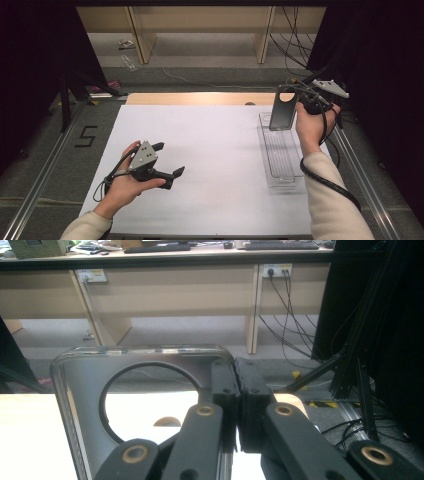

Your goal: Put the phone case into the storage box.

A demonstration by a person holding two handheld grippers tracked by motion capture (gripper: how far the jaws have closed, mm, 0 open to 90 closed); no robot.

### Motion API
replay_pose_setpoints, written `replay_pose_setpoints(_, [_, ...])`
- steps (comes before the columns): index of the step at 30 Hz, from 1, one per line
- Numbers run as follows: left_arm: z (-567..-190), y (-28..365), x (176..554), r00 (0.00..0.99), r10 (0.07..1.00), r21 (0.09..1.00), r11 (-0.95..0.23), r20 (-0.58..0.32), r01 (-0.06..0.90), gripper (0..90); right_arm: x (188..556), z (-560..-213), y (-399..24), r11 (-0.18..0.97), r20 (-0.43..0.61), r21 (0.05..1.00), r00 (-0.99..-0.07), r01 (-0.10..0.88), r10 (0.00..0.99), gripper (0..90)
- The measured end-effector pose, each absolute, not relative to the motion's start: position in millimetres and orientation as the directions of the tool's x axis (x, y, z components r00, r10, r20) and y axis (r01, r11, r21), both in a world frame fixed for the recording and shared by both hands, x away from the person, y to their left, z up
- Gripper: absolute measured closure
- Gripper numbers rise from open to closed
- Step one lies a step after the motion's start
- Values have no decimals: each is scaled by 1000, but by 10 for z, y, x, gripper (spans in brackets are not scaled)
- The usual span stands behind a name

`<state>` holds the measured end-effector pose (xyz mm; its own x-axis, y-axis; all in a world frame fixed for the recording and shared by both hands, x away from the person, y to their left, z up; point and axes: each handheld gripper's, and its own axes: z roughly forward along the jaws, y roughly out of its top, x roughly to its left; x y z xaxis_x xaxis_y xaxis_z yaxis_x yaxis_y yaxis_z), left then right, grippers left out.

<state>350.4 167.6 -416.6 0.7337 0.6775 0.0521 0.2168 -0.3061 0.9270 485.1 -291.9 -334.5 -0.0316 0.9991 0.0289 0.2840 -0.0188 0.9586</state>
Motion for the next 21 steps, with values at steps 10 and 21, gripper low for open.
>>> replay_pose_setpoints(10, [-4164, 1677, 3504, 733, 678, 928, -304, 51, 217, 0, 4895, -3347, -2895, -19, 29, 956, -31, 292, 999, 887])
replay_pose_setpoints(21, [-4163, 1676, 3504, 733, 679, 928, -303, 50, 217, 0, 4927, -3343, -2876, -18, 28, 955, -30, 298, 999, 887])
